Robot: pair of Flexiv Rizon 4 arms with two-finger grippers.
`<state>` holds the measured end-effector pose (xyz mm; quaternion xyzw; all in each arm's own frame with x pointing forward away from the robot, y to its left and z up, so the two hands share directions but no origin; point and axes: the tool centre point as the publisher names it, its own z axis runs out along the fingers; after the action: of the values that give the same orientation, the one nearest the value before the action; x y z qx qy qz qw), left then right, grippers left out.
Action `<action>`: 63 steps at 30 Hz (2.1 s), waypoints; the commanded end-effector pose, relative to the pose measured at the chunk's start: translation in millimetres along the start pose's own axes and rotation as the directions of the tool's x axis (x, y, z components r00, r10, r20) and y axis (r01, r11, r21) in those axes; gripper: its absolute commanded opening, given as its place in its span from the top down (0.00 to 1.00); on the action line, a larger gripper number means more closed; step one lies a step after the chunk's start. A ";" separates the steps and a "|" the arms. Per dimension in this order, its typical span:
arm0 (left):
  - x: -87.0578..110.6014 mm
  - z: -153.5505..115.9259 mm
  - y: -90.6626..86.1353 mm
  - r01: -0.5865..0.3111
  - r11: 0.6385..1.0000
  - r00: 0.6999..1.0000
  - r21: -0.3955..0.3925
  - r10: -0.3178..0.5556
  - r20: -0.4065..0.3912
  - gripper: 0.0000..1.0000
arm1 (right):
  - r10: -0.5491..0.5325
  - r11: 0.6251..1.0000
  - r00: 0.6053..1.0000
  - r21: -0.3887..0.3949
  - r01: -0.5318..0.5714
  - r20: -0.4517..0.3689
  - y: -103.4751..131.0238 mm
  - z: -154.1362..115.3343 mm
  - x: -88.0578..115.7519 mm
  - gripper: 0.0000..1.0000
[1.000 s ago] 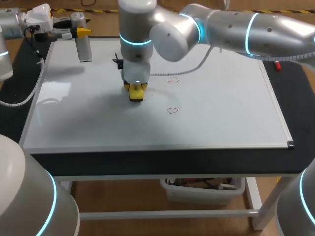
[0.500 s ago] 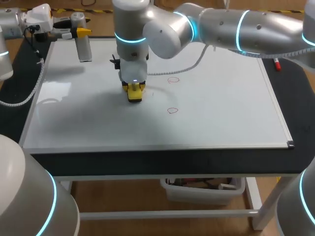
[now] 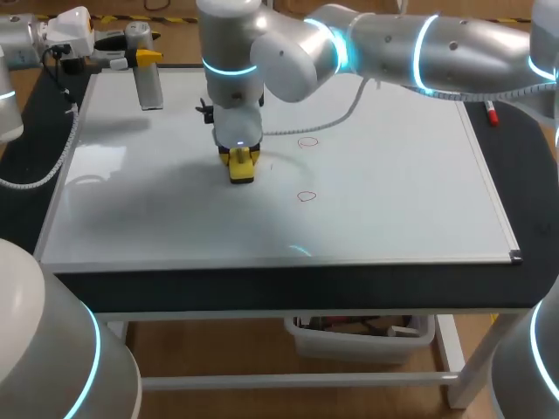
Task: Pick up the inspection probe, press it on each red-marked spot on the whiteboard one by one, put down the probe, pick up the eraser, and wipe off all the red marks.
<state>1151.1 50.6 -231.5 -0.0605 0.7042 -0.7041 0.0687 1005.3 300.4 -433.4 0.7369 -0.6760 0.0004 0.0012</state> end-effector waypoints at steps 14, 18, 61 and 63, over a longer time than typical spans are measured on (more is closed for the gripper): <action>-0.5 -0.2 -1.0 0.000 1.000 1.000 0.000 0.000 -0.002 1.00 | 0.065 0.998 0.997 -0.011 -0.066 -0.028 2.5 17.2 37.3 1.00; -0.5 -0.2 -1.0 0.000 1.000 1.000 0.000 0.000 -0.002 1.00 | 0.073 0.997 0.997 -0.011 -0.073 -0.034 2.4 17.1 41.9 1.00; -0.5 -0.2 -1.0 0.000 1.000 1.000 0.000 0.000 -0.002 1.00 | 0.217 0.976 0.975 0.002 -0.217 -0.044 -30.7 -42.0 108.5 1.00; -0.5 -0.2 -1.0 0.000 1.000 1.000 0.000 0.000 -0.002 1.00 | 0.217 0.976 0.975 0.002 -0.217 -0.044 -30.7 -42.0 108.5 1.00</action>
<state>1151.1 50.6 -231.5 -0.0605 0.7042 -0.7041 0.0687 1045.3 196.1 -393.2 0.6578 -0.7529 0.0138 0.0165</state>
